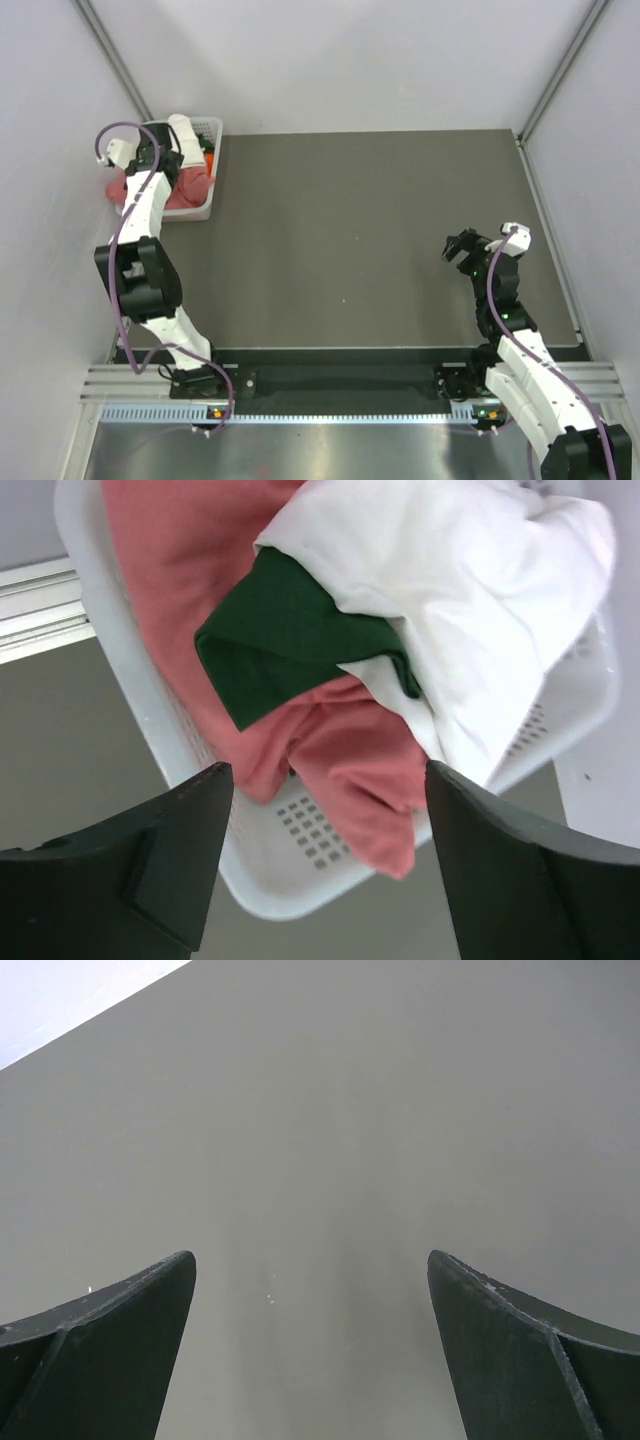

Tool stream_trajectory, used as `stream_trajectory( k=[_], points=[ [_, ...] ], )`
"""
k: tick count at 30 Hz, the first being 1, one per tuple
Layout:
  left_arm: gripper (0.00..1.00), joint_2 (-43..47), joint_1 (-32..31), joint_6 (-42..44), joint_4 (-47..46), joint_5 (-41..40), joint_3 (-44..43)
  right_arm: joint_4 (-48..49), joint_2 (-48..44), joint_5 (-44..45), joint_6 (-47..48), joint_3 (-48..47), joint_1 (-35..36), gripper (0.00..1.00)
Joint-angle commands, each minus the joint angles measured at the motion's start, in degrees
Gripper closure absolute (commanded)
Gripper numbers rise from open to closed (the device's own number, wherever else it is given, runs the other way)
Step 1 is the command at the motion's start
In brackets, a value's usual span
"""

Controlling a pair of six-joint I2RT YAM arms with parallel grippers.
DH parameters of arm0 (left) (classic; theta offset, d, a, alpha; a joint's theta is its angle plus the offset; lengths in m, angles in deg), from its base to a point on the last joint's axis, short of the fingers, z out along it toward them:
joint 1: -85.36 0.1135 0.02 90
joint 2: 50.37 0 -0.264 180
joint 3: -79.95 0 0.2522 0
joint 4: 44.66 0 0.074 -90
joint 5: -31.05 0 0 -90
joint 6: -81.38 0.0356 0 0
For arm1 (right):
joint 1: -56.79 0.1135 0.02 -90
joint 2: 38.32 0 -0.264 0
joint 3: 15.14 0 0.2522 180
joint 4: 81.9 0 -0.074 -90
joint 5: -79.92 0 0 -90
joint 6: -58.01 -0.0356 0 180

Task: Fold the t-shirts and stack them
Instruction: Grab the tshirt from the pile

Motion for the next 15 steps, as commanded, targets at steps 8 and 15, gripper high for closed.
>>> stream_trajectory(
  k=[8, 15],
  points=[
    [0.54, -12.5, 0.48, 2.78, -2.26, -2.98, -12.74, 2.16, -0.35, -0.49, 0.29, -0.07, -0.31, 0.0],
    [0.25, -14.18, 2.24, 4.36, -4.36, -4.4, -12.48, 2.24, -0.08, -0.58, 0.38, -0.16, -0.31, 0.0]
  ],
)
